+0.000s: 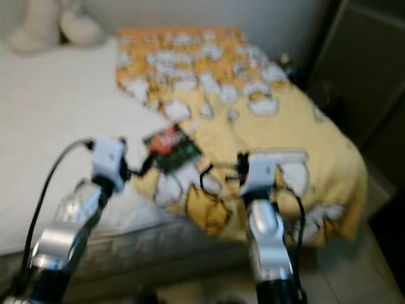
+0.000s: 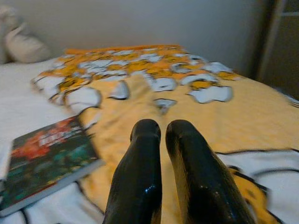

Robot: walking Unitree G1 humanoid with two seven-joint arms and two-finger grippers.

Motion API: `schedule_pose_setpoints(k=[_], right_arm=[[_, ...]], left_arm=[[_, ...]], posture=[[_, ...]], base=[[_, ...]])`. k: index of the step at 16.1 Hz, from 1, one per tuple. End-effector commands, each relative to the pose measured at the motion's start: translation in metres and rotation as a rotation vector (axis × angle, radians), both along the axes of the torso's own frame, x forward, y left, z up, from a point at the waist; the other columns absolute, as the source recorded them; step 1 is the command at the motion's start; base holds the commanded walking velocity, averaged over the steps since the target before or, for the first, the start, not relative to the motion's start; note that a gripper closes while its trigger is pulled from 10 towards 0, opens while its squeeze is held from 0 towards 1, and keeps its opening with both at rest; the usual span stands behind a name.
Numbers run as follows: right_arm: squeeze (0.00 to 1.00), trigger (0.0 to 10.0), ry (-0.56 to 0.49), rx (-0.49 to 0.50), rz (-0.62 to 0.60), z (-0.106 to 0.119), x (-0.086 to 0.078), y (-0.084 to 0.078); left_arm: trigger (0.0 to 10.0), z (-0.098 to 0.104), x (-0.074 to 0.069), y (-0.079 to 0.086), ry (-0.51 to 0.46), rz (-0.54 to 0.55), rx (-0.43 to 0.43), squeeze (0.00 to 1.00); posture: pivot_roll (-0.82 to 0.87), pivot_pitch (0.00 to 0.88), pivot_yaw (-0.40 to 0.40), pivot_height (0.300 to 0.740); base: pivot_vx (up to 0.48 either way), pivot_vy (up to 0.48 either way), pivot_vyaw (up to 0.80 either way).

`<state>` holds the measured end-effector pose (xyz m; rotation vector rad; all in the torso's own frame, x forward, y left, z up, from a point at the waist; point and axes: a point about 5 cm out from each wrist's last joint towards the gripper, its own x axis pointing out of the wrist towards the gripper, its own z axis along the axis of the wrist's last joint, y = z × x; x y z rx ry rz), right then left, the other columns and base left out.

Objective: Clean up the room

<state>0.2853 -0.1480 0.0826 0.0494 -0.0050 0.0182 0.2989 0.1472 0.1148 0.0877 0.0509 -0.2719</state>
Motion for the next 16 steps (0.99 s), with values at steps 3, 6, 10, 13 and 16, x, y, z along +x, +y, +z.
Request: schedule_pose_setpoints(k=[3, 6, 10, 13, 16], right_arm=[[0.00, 10.0, 0.029, 0.062, -0.155, -0.008, -0.005, -0.020], [1.00, 10.0, 0.037, 0.035, -0.117, -0.011, -0.008, -0.017], [1.00, 10.0, 0.021, 0.016, -0.054, -0.007, -0.004, -0.010], [1.00, 10.0, 0.022, 0.015, -0.032, -0.008, -0.005, -0.008], [1.00, 10.0, 0.015, 0.012, -0.011, -0.007, -0.004, -0.006]], left_arm=[[10.0, -0.003, 0.007, 0.034, 0.045, 0.197, -0.044, 0.00], [10.0, -0.003, 0.006, 0.036, 0.032, 0.204, -0.017, 0.00], [10.0, -0.005, 0.005, 0.034, 0.031, 0.240, -0.003, 0.00], [10.0, -0.006, 0.004, 0.035, 0.034, 0.249, 0.005, 0.00], [10.0, -0.006, 0.004, 0.029, 0.031, 0.209, 0.004, 0.00]], posture=[[0.06, 0.000, 0.014, 0.710], [0.06, 0.000, 0.012, 0.710], [0.06, 0.000, 0.004, 0.710], [0.06, 0.000, 0.001, 0.710], [0.06, 0.002, 0.000, 0.710]], base=[[0.000, 0.000, -0.23], [0.000, 0.000, 0.00], [0.000, 0.000, 0.00], [0.000, 0.000, 0.00], [0.000, 0.000, 0.00]])
